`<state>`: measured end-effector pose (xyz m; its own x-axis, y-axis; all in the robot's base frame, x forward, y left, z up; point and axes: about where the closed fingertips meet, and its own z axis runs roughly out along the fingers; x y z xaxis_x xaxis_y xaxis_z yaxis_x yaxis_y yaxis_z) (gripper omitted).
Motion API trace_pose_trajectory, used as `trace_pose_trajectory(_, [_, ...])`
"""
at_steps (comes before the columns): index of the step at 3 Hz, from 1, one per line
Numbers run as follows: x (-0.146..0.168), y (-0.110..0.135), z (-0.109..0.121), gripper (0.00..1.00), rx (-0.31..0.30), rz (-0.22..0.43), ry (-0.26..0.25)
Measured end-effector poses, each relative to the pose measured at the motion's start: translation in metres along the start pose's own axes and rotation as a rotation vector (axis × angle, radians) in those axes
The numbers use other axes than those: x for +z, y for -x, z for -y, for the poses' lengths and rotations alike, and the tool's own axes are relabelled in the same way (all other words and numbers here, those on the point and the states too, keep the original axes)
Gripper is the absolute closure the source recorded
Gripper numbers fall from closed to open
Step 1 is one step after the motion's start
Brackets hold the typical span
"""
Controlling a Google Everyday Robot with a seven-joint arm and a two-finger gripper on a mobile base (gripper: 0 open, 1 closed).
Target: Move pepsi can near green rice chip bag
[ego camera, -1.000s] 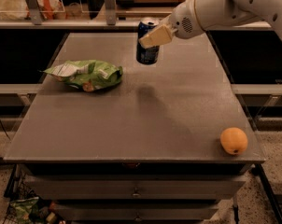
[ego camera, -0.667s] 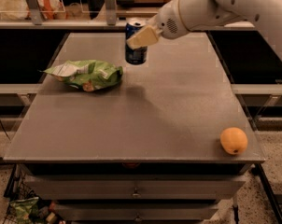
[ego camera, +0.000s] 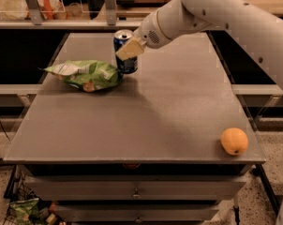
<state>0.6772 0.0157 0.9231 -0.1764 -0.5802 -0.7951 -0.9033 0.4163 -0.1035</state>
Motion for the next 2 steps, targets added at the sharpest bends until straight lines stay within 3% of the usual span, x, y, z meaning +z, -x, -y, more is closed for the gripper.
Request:
trace_pose_trajectory(1, [0.0206,-0.0171,0.0001,1.0,0.054,-0.067,0.038])
trace_pose_trajectory(2, [0.0217,-0.0167,-0.0019,0.82,0.053,-0.067,0.043])
